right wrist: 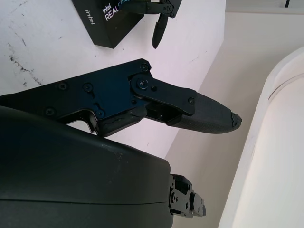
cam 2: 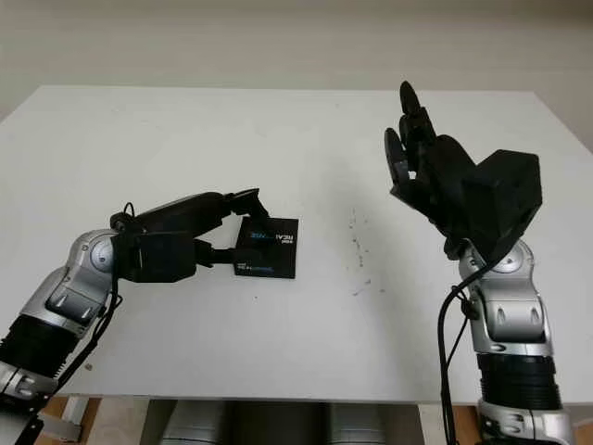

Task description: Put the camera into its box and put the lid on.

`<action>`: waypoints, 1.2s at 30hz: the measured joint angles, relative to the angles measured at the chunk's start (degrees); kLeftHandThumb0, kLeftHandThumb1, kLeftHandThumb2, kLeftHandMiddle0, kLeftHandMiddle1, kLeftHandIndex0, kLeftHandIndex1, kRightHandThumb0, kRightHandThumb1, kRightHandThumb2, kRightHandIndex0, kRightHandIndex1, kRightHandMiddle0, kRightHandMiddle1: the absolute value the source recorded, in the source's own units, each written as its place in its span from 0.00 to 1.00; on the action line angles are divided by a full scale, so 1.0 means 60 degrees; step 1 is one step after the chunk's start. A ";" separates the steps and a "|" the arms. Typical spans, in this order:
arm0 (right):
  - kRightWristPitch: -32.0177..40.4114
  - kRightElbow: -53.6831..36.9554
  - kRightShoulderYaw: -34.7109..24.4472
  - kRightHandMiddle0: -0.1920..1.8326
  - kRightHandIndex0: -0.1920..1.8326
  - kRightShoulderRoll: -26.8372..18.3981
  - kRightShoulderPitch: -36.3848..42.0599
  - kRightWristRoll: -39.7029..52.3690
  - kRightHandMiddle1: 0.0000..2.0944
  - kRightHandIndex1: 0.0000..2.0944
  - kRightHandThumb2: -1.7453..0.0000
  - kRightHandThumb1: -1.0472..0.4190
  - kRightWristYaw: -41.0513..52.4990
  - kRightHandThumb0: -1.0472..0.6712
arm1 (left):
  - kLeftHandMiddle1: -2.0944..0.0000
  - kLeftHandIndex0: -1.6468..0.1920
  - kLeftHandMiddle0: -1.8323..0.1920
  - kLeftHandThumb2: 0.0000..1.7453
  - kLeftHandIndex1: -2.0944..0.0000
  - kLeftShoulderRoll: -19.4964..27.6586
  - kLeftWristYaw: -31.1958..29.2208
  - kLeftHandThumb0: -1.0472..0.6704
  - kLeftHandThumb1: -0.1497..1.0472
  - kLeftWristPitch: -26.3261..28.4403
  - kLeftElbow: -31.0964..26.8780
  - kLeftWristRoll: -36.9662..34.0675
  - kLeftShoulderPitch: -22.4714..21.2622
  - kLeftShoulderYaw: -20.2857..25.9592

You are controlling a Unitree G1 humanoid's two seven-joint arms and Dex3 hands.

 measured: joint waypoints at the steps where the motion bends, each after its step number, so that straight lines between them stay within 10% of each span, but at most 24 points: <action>1: 0.0000 0.0000 0.0001 0.00 0.00 0.0000 0.0001 -0.0003 0.00 0.00 0.57 0.00 0.0000 0.17 | 0.98 0.87 0.99 0.27 0.98 0.0015 -0.0049 0.14 1.00 0.0052 -0.0035 -0.0064 0.0003 0.0005; 10: 0.0125 -0.0273 0.0109 0.00 0.00 0.0171 0.0144 -0.0007 0.00 0.00 0.56 0.00 -0.0124 0.19 | 0.97 0.96 0.97 0.32 0.99 -0.0097 0.0482 0.11 1.00 0.0307 -0.0237 -0.1476 0.0923 0.0958; 22: -0.0200 -0.0234 0.0472 0.00 0.00 0.1332 0.0525 0.0034 0.00 0.00 0.58 0.00 -0.0671 0.18 | 1.00 1.00 1.00 0.31 1.00 -0.2214 0.2912 0.14 1.00 0.0883 -0.0571 -0.5236 0.1511 0.4003; 36: -0.0362 0.0655 0.0644 0.00 0.00 0.1850 0.0019 -0.0131 0.00 0.00 0.60 0.00 -0.1245 0.16 | 1.00 1.00 1.00 0.31 1.00 -0.2611 0.3764 0.13 1.00 0.0699 -0.1031 -0.5905 0.1835 0.4616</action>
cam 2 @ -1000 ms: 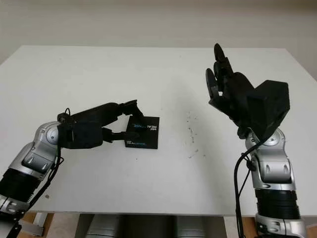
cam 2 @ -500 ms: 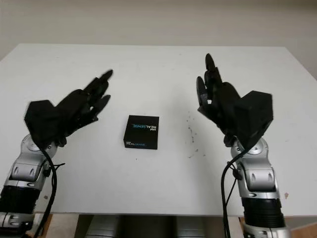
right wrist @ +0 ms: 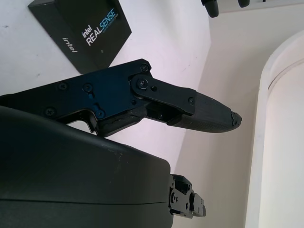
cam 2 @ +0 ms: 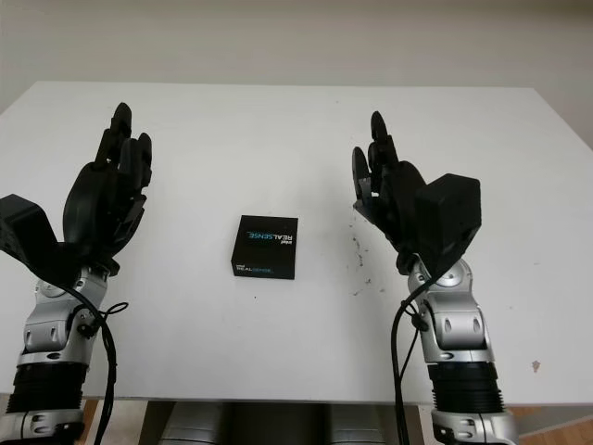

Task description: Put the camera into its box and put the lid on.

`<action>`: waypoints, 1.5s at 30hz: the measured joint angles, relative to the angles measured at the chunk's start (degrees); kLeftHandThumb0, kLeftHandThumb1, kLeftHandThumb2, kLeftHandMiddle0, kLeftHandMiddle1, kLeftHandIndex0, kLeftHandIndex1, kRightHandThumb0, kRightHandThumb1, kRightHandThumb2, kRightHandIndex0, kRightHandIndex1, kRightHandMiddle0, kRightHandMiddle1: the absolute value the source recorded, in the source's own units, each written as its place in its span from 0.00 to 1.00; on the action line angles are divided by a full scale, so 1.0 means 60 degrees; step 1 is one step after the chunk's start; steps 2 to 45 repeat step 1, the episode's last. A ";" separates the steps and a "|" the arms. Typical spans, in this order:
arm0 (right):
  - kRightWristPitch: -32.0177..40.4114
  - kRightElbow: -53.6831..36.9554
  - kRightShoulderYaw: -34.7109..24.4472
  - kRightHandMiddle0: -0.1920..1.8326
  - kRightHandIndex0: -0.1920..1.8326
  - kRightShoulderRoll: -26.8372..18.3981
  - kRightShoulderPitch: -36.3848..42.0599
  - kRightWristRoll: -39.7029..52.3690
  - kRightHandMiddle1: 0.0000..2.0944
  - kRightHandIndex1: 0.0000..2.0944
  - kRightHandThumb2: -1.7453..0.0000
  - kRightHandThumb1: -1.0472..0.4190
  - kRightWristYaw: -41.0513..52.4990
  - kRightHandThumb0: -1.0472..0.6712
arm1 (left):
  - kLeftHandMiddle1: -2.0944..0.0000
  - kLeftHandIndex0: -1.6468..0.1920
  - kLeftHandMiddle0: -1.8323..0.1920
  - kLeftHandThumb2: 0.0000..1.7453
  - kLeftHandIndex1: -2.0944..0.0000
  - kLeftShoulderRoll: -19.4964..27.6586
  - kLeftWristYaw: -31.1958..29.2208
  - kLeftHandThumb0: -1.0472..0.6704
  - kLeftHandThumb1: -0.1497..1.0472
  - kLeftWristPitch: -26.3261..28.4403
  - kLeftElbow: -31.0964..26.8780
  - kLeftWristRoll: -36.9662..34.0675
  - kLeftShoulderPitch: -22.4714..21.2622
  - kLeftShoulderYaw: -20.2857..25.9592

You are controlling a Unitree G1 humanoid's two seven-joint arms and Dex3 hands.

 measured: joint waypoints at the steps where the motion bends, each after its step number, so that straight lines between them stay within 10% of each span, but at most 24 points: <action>1: -0.0002 0.0000 -0.0007 0.00 0.00 0.0025 0.0002 0.0021 0.00 0.00 0.60 0.00 -0.0029 0.17 | 1.00 1.00 1.00 0.31 1.00 0.0023 0.0039 0.13 1.00 0.0013 -0.0116 0.0034 0.0064 0.0000; 45: -0.0002 0.0000 -0.0007 0.00 0.00 0.0025 0.0002 0.0021 0.00 0.00 0.60 0.00 -0.0029 0.17 | 1.00 1.00 1.00 0.31 1.00 0.0023 0.0039 0.13 1.00 0.0013 -0.0116 0.0034 0.0064 0.0000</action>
